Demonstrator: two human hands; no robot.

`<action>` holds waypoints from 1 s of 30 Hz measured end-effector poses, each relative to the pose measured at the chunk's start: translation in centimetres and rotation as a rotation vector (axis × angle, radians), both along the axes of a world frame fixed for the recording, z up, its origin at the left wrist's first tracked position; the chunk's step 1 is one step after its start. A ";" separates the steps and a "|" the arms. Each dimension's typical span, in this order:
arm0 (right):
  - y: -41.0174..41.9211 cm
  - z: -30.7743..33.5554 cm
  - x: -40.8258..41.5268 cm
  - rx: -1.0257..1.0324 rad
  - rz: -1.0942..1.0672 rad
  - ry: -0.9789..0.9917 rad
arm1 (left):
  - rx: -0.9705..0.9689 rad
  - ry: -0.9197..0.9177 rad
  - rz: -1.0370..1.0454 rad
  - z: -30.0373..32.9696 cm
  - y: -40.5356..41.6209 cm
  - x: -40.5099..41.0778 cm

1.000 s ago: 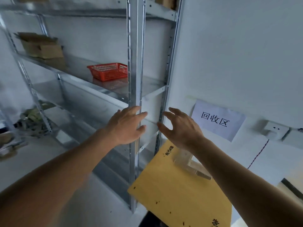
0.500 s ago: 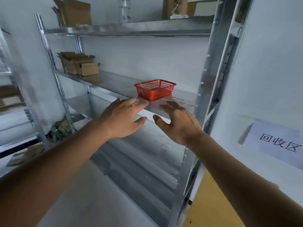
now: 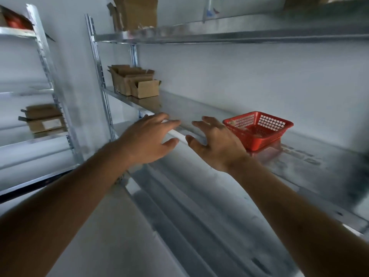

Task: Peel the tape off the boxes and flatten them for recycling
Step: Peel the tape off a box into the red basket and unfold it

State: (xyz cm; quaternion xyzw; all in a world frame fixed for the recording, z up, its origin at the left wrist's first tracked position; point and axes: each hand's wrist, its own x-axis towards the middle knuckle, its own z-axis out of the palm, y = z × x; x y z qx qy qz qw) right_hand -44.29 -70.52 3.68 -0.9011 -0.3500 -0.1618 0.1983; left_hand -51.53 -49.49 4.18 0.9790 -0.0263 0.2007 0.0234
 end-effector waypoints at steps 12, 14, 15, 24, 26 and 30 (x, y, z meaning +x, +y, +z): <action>21.5 2.0 17.2 -0.008 0.107 -0.012 | -0.062 0.005 0.078 -0.9 21.2 14.6; 24.7 1.6 19.3 -0.015 0.106 -0.008 | -0.070 0.008 0.081 -1.5 24.5 17.0; 26.4 1.4 20.3 -0.024 0.104 -0.006 | -0.075 0.013 0.082 -1.8 26.2 18.2; 41.2 0.2 29.5 0.004 0.005 0.015 | -0.084 0.021 -0.073 -2.1 42.1 29.1; 44.0 0.2 31.3 0.004 -0.035 0.017 | -0.091 0.031 -0.118 -1.8 45.2 31.4; 49.0 0.4 34.7 -0.011 -0.108 0.030 | -0.099 0.048 -0.157 -1.4 50.5 36.1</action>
